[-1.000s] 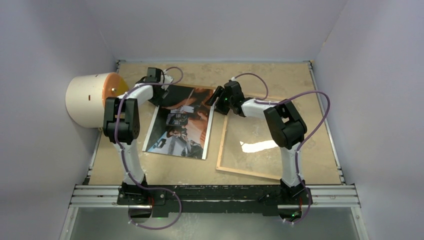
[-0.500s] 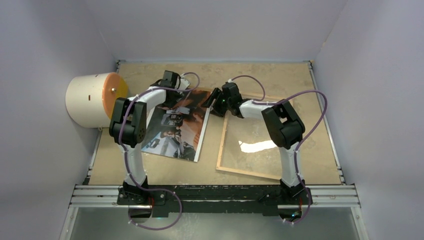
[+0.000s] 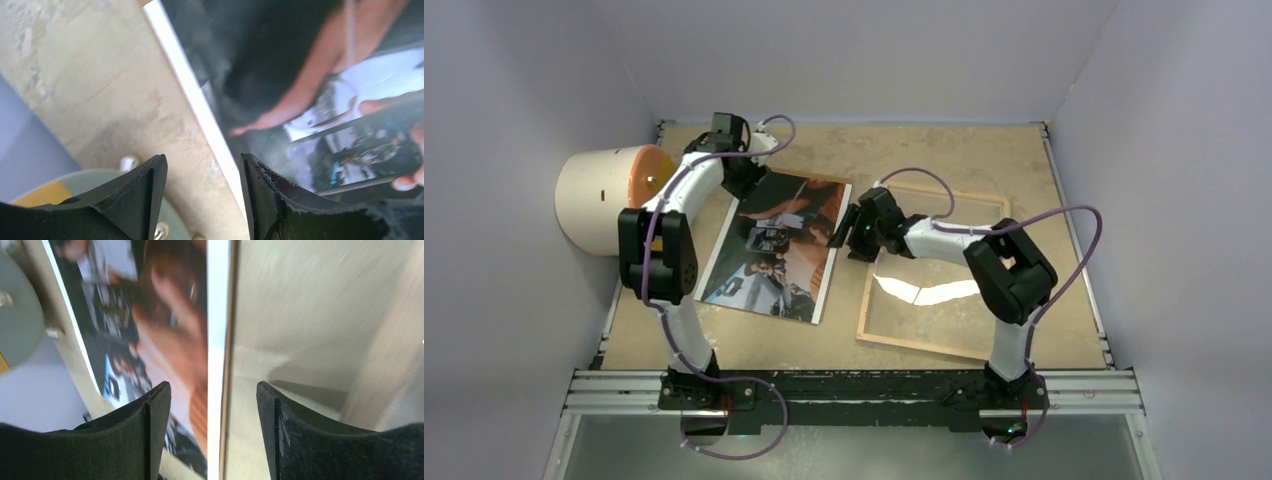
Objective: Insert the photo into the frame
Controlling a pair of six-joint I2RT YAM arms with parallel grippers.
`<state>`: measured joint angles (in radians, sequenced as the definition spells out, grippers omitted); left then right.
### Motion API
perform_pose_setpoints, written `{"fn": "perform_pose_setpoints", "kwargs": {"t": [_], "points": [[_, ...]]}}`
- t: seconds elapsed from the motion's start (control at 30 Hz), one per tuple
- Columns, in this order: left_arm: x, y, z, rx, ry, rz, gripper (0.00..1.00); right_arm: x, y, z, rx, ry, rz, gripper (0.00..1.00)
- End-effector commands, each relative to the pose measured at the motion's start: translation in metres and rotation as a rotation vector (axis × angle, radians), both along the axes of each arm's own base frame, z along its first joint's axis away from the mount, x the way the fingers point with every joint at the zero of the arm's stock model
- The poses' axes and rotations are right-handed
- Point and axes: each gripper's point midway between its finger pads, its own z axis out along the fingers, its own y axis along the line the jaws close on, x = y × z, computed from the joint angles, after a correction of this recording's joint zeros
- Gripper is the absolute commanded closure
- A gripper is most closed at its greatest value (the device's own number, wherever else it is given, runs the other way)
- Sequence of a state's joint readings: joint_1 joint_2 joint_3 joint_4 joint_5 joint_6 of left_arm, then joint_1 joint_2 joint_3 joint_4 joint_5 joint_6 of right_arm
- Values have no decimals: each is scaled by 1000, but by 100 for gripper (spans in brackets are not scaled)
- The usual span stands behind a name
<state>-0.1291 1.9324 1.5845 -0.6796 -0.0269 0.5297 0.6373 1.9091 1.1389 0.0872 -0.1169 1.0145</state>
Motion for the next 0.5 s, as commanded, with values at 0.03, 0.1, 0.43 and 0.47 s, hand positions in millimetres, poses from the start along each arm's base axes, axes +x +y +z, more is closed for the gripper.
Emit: {"fn": "perform_pose_setpoints", "kwargs": {"t": [0.03,0.1,0.43,0.47], "points": [[-19,23,-13,60,29,-9,42,-83,27,3,-12,85,162,35],[-24,18,-26,57,41,-13,43,-107,29,1,0,128,176,36],[-47,11,-71,130,110,-45,45,-181,47,5,60,257,186,38],[-49,11,-73,135,118,-49,45,-185,50,4,66,270,189,38]]}}
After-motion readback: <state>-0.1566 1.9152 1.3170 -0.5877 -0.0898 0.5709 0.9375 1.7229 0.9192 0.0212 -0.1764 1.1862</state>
